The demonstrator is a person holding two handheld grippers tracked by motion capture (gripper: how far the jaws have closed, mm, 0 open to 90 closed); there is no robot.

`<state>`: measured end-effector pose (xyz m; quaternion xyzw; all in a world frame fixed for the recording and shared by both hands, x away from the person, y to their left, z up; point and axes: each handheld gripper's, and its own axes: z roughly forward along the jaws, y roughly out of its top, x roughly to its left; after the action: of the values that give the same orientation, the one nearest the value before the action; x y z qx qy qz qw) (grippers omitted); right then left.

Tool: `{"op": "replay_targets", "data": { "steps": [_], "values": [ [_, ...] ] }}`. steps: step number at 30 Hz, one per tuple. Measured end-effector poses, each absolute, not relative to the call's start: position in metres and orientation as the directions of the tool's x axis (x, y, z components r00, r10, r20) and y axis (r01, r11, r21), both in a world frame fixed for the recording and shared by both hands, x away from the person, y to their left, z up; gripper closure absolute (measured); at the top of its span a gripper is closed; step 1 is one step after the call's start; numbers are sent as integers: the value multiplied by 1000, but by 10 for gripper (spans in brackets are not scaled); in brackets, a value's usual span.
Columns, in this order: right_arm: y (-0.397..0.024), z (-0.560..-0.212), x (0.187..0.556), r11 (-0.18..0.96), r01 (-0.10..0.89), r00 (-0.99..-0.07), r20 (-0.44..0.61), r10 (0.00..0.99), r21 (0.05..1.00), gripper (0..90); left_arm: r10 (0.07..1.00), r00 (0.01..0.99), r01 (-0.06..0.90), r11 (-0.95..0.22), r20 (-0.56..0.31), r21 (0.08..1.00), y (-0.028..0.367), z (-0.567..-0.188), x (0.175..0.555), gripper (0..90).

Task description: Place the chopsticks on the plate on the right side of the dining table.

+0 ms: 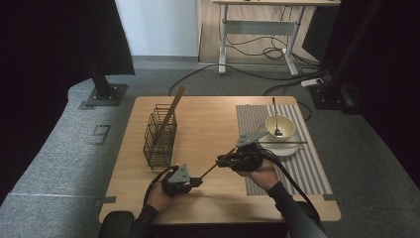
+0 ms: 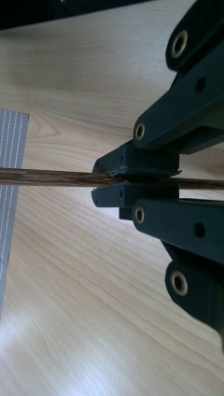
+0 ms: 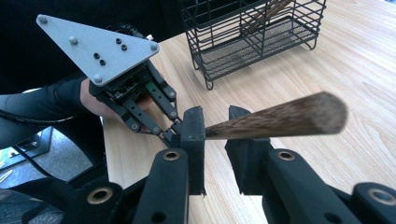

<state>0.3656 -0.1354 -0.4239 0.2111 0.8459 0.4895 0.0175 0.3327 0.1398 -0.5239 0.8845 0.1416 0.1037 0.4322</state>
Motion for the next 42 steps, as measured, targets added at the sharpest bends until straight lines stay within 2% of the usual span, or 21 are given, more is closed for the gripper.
{"op": "replay_targets", "data": {
  "steps": [7, 9, 14, 16, 18, 42],
  "values": [
    [-137, -415, 364, 466, 303, -875, 50, 481, 831, 426, 341, 939, 182, -600, 43, 779, 139, -525, 334, 850],
    [-134, -412, 362, 495, 279, -857, -19, 515, 823, 354, 341, 939, 191, -604, 34, 774, 138, -526, 334, 850],
    [-123, -408, 358, 535, 245, -825, -116, 553, 808, 263, 340, 940, 200, -608, 24, 768, 137, -526, 334, 849],
    [-117, -406, 356, 565, 221, -805, -178, 566, 795, 250, 339, 941, 201, -610, 22, 766, 137, -527, 334, 849],
    [-114, -406, 357, 573, 210, -799, -198, 567, 792, 247, 338, 941, 204, -611, 20, 765, 136, -527, 334, 849],
    [-151, -454, 386, 556, 366, -725, -146, 673, 746, 234, 332, 943, 188, -589, 22, 786, 144, -520, 334, 846]
  ]
}}
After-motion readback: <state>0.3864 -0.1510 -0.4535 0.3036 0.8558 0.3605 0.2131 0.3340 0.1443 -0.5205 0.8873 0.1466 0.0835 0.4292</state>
